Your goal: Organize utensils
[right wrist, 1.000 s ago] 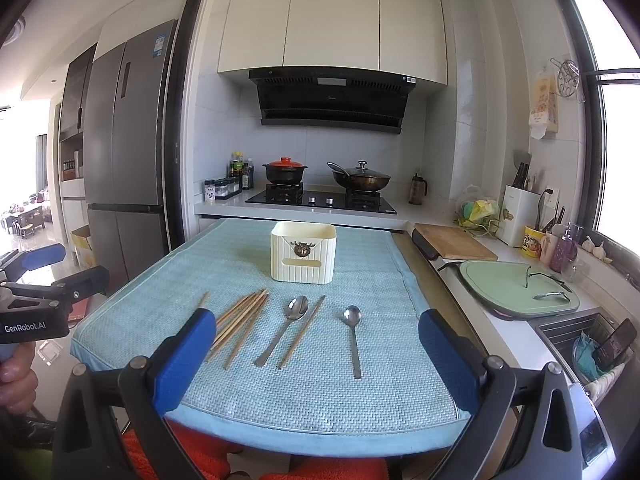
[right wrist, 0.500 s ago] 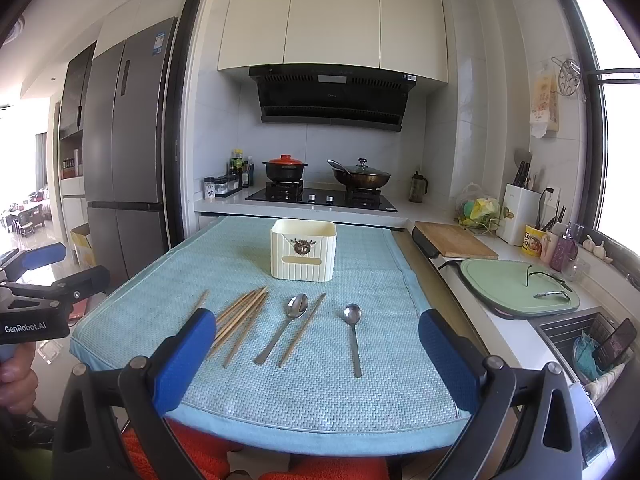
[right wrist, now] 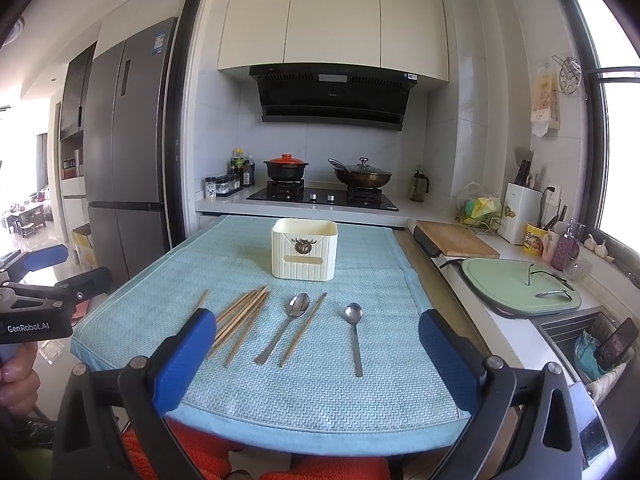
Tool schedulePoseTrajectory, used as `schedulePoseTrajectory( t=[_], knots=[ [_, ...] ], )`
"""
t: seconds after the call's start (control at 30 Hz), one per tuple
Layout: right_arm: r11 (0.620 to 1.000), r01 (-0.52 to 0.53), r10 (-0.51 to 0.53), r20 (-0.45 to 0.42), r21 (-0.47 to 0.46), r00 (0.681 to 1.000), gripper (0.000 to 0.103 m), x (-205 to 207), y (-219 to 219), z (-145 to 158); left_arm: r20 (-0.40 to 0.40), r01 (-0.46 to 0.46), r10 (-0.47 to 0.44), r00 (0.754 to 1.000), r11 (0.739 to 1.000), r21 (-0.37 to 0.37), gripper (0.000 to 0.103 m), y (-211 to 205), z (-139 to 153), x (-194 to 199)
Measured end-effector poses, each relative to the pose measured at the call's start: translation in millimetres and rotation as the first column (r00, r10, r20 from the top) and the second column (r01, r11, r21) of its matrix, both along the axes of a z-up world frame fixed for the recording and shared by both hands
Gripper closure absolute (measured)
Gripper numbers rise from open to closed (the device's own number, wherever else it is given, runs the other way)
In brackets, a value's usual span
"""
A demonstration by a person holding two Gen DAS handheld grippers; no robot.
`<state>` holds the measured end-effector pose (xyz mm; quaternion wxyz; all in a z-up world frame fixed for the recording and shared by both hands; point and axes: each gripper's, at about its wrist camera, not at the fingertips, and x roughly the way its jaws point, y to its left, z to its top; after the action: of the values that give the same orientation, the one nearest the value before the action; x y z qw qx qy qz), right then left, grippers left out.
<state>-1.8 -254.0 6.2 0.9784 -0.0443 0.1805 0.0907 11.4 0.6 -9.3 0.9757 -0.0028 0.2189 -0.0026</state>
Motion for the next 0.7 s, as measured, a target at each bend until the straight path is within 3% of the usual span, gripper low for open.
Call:
schedulePoseTrajectory(
  t=[0.23, 0.53, 0.7],
  knots=[
    [1.000, -0.012, 0.012, -0.004, -0.008, 1.000, 0.000, 6, 2, -1, -0.022, 0.003, -0.004, 1.000, 1.000, -0.022, 0.000, 4, -4, 6],
    [1.000, -0.011, 0.011, -0.034, -0.007, 0.999, 0.000, 21, 0, -9, -0.088, 0.014, -0.026, 0.996, 0.992, -0.127, 0.000, 17, -15, 25],
    [1.000, 0.003, -0.003, -0.032, -0.003, 0.999, 0.000, 33, -3, -12, -0.117, 0.013, -0.028, 0.993, 0.991, -0.132, 0.000, 17, -18, 39]
  ],
)
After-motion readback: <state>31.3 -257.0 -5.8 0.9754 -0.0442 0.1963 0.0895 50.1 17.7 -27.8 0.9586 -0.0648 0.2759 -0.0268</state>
